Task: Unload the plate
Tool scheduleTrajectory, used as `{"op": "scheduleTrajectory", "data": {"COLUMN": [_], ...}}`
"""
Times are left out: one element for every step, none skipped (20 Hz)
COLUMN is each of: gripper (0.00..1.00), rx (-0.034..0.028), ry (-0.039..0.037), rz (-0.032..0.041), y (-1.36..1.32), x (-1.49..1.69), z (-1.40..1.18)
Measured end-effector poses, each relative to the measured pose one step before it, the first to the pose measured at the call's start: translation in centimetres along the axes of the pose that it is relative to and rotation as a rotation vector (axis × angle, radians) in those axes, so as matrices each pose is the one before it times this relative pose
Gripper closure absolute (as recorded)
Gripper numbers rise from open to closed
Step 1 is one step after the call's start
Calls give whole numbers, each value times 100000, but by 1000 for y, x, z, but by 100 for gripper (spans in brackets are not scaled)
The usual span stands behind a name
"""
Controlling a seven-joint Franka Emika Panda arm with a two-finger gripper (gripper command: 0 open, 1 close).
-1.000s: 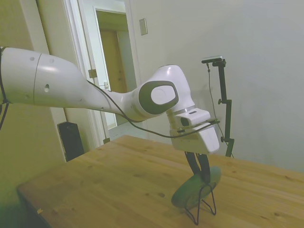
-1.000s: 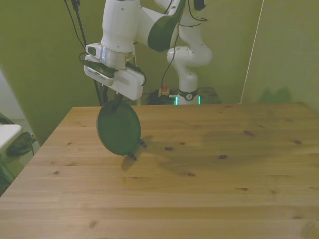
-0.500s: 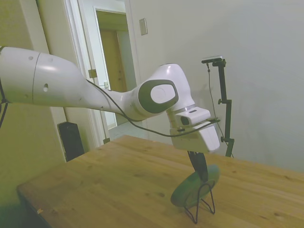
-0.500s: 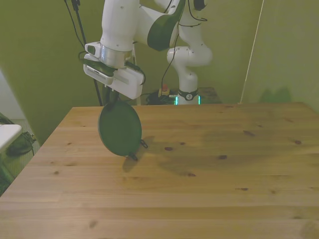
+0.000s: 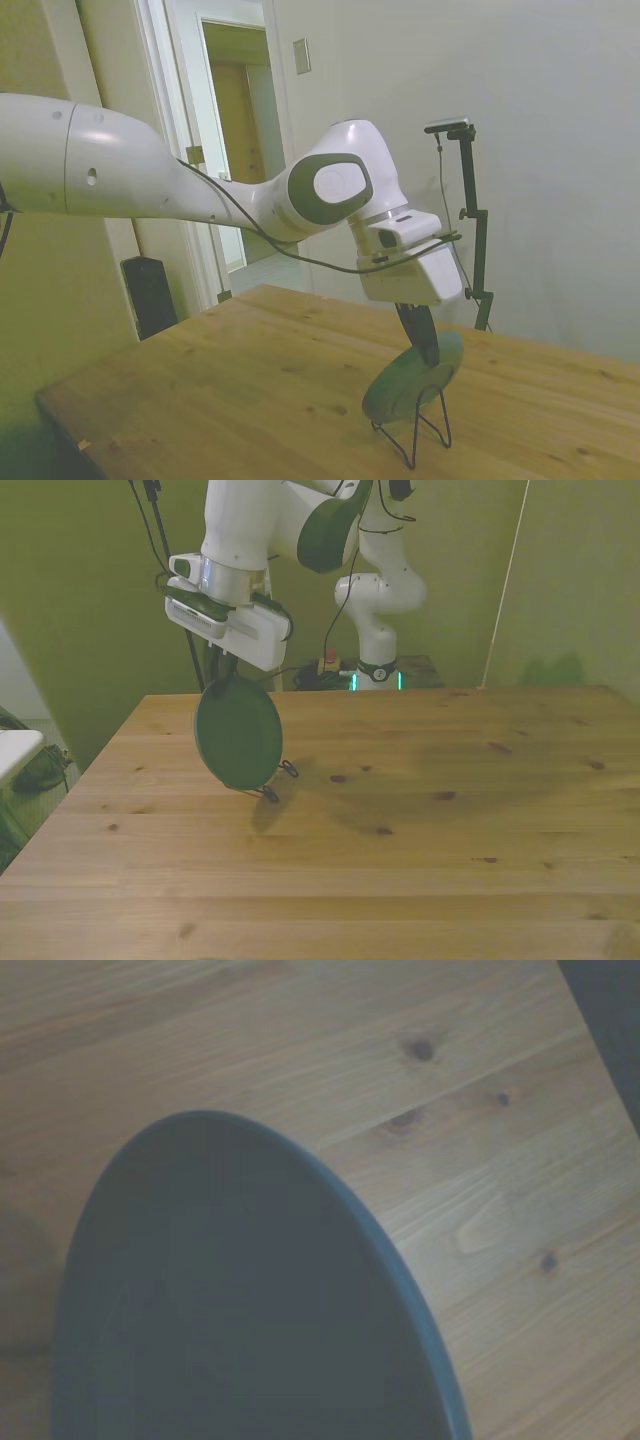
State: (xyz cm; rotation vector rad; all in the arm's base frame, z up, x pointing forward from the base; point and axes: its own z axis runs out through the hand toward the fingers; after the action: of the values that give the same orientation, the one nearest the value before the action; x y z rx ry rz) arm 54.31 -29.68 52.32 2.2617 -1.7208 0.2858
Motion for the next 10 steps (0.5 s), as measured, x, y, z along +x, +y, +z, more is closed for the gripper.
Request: {"op": "scheduleTrajectory", "data": {"gripper": [100,100,100,100,100,100,100,100,100,100], "rx": [132,561,1013,1827,2563,3527,4170,4155,3538,3244], "ry": [261,515,402,165,-296,-799,-1220,-1038,-1012,-1118], "rz": [-127,-90,69,250,308,629,697,822,629,576], "y": [-52,-118,-199,-328,-419,-568,-708,-783,-813,-805], "x": [163,183,181,203,157,75,-24,-50,-148,-215], "z": [-659,-807,-925,-1115,-1151,-1032,-901,-515,-44,397]}}
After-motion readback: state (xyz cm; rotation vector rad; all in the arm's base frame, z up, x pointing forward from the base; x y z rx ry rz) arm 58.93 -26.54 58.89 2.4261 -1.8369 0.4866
